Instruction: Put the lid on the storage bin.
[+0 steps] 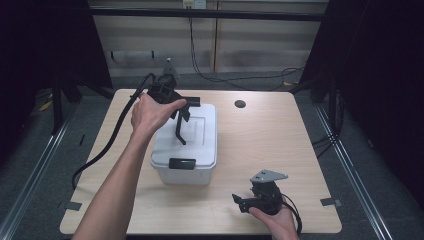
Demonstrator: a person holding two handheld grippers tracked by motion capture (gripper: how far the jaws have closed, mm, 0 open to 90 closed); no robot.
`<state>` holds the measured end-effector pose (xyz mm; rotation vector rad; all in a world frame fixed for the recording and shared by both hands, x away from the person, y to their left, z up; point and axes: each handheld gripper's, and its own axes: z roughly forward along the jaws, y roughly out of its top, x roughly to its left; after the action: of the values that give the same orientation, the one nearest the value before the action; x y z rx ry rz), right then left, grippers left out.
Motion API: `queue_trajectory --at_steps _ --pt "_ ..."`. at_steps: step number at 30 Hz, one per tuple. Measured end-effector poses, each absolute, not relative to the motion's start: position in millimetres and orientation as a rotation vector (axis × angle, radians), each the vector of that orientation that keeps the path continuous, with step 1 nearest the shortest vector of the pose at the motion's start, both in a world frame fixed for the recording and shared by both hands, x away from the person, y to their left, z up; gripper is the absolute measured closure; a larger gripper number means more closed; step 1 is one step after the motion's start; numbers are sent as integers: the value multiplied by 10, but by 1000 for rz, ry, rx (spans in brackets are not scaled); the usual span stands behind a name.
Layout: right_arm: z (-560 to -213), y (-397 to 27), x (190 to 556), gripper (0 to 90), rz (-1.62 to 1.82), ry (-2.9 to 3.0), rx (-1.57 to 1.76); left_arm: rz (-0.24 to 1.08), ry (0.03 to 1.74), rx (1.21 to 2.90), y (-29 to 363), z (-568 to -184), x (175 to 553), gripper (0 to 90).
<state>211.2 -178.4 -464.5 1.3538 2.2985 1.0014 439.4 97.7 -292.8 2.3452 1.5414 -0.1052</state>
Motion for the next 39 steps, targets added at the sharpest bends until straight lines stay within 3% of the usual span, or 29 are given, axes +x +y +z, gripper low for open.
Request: queue_trajectory --at_steps 12,28,39 --pt "-4649 -1784 2121 172 1000 2302 1355 -149 1377 2213 1404 -2980 4319 191" --pt "-4661 -1772 2131 172 996 2300 1368 64 1239 2209 1995 -3018 4125 227" --pt "-4664 -1773 2135 171 997 2291 1379 101 1223 2176 2220 -3163 4000 240"
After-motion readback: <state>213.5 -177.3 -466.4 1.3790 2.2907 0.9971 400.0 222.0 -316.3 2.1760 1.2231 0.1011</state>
